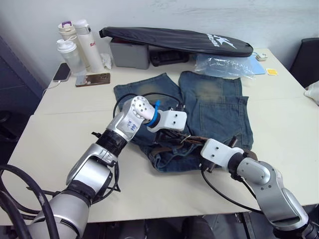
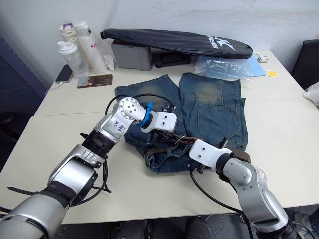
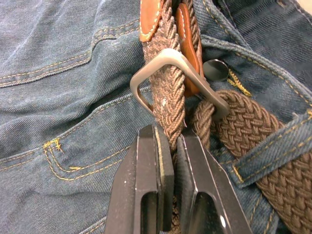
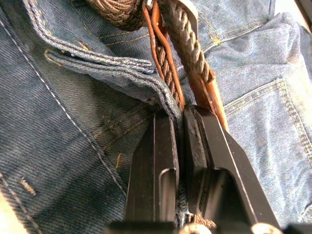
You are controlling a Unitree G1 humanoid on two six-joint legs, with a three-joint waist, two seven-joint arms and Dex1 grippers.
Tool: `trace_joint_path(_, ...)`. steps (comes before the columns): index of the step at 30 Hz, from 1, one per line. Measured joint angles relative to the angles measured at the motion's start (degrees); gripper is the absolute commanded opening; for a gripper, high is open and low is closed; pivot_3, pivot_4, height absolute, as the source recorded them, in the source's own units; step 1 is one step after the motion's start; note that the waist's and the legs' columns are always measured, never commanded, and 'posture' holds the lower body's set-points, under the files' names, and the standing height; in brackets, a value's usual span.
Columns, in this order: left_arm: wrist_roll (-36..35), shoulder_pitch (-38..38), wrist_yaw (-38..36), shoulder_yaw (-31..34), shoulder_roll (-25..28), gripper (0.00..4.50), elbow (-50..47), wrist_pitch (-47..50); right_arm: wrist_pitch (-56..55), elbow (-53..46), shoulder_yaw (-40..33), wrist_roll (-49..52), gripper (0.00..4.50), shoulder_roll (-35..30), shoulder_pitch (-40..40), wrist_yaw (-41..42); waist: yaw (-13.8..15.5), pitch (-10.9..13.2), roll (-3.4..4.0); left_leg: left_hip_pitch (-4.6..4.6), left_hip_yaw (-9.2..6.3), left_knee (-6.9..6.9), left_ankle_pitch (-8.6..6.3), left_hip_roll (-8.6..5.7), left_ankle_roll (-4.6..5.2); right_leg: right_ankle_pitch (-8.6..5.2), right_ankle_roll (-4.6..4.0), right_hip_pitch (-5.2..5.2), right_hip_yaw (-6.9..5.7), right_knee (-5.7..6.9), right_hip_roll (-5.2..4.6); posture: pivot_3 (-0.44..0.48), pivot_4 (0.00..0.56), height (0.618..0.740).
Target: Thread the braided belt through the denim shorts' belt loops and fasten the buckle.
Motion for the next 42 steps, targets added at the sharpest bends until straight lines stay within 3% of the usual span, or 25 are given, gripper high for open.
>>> trace_joint_path(13, 0.12, -2.19, 1.08, 0.0, -2.19, 0.0, 4.28, -0.12, -0.03, -0.05, 0.08, -1.56, 0.02, -0.01, 0.85, 0.69, 0.02, 0.0, 0.0, 0.0, 0.01, 0.03, 0.0, 0.0, 0.0, 0.0, 0.0, 0.0, 0.01, 0.03, 0.0, 0.0, 0.15, 0.645)
trace_joint_path(15, 0.12, -2.32, 0.86, 0.0, -2.2, 0.0, 4.3, -0.17, 0.23, -0.4, -0.63, -0.86, 0.94, 1.01, 1.48, 0.77, 0.03, 0.0, 0.0, 0.01, 0.01, 0.01, 0.0, 0.0, 0.0, 0.0, 0.0, -0.01, 0.0, 0.04, 0.0, 0.0, 0.15, 0.645)
trace_joint_path(16, 0.11, -2.32, 0.78, 0.0, -2.17, 0.0, 4.3, -0.17, 0.63, -0.47, -0.95, -0.25, 1.05, 1.76, 1.69, 0.77, 0.02, 0.0, 0.0, 0.01, 0.0, 0.01, 0.0, 0.01, 0.0, 0.0, 0.0, -0.01, 0.0, 0.04, 0.0, 0.0, 0.15, 0.645)
trace_joint_path(18, 0.07, -2.32, 0.62, -0.01, -2.43, 0.0, 4.24, -0.44, 1.1, -0.6, -1.09, 0.73, 1.73, 2.88, 1.78, 0.78, 0.03, 0.0, 0.0, 0.0, 0.0, 0.01, 0.0, 0.01, 0.0, 0.0, 0.0, -0.02, 0.0, 0.04, 0.0, 0.0, 0.15, 0.645)
trace_joint_path(19, 0.06, -2.32, 0.5, -0.02, -2.8, 0.0, 4.18, -0.57, 1.15, -0.76, -1.04, 1.34, 1.78, 3.38, 1.78, 0.8, 0.02, -0.01, 0.0, 0.0, 0.0, 0.02, 0.0, 0.0, 0.0, 0.0, 0.0, -0.02, 0.0, 0.04, 0.0, 0.0, 0.15, 0.645)
trace_joint_path(24, 0.05, -2.21, -0.19, -0.29, -2.87, 0.0, 2.51, -0.52, 2.84, -4.13, -3.96, 5.72, 3.48, 1.34, 2.52, 4.9, 0.17, 0.0, 0.0, -0.01, -0.01, 0.03, 0.0, -0.01, 0.0, 0.0, -0.01, -0.01, 0.0, 0.04, -0.02, 0.0, 0.15, 0.645)
trace_joint_path(33, 0.05, -1.35, -1.11, -0.66, -2.38, 0.0, 1.98, -0.13, 14.78, -12.11, -19.65, 23.15, 3.48, -4.32, -0.08, 16.03, 0.17, 0.0, 0.0, 0.0, -0.05, 0.02, -0.04, -0.02, 0.08, 0.0, -0.01, 0.06, -0.03, -0.02, -0.02, 0.0, 0.15, 0.645)
trace_joint_path(37, 0.04, -1.29, -1.12, -0.76, -2.42, 0.0, 1.86, 0.01, 13.26, -10.36, -21.94, 22.52, 3.48, -11.86, -0.37, 16.34, 0.15, -0.01, 0.0, 0.02, -0.02, 0.01, -0.07, -0.02, 0.12, 0.0, -0.01, 0.05, -0.01, -0.04, -0.03, 0.0, 0.15, 0.645)
trace_joint_path(42, 0.04, -1.25, -1.15, -1.0, -2.47, 0.0, 0.92, 0.46, 8.66, -5.94, -21.67, 21.17, 3.48, -13.41, 0.73, 14.75, 0.14, -0.01, 0.0, 0.02, 0.01, -0.01, -0.06, -0.02, 0.11, 0.0, -0.01, 0.05, 0.0, -0.05, -0.02, 0.0, 0.15, 0.645)
